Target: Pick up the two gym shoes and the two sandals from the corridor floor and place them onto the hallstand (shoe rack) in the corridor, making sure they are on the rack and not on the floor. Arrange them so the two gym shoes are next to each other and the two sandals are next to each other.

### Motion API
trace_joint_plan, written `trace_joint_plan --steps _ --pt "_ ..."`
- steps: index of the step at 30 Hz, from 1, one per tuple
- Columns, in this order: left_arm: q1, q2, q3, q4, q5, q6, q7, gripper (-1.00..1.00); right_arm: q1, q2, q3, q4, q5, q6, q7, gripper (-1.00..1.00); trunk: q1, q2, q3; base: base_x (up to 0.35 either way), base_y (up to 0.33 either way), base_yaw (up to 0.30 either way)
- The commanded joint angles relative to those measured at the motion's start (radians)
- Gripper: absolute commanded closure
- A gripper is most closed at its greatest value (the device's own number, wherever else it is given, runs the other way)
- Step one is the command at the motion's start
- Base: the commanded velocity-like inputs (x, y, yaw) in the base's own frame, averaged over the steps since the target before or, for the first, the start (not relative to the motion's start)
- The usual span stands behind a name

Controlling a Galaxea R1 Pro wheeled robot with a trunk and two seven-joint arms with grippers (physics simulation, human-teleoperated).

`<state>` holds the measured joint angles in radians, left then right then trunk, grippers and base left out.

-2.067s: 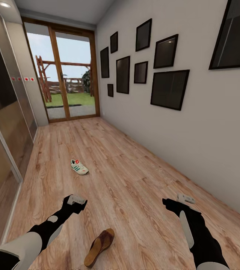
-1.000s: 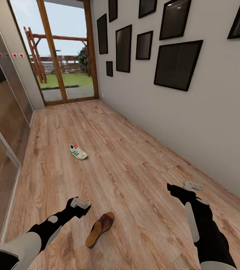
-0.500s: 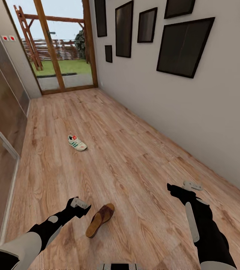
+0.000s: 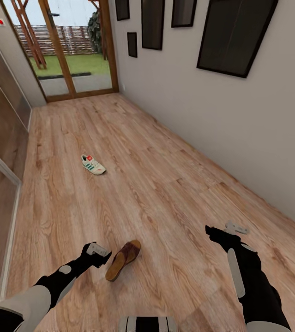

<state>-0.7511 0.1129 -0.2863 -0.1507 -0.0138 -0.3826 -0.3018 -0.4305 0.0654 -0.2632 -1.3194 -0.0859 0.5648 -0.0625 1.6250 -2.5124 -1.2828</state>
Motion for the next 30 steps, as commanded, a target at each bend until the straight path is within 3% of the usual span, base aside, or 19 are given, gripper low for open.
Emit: trace_joint_plan --steps 1,18,30 --pt "-0.001 0.0 -0.002 0.0 -0.001 -0.004 -0.001 -1.0 -0.001 0.001 -0.001 -0.001 -0.009 0.004 -0.007 -1.0 0.0 -0.001 -0.006 0.0 0.0 0.0" --pt "-0.001 -0.002 -0.003 0.0 -0.001 -0.005 -0.002 -1.0 -0.001 0.001 -0.001 -0.001 -0.009 0.004 -0.007 -1.0 0.008 -0.005 -0.1 0.0 0.0 -0.002" --pt "-0.001 -0.002 -0.003 0.0 -0.002 -0.006 -0.002 -1.0 -0.001 0.001 -0.002 -0.003 -0.009 0.004 -0.007 -1.0 0.008 -0.005 -0.111 0.0 0.0 -0.073"
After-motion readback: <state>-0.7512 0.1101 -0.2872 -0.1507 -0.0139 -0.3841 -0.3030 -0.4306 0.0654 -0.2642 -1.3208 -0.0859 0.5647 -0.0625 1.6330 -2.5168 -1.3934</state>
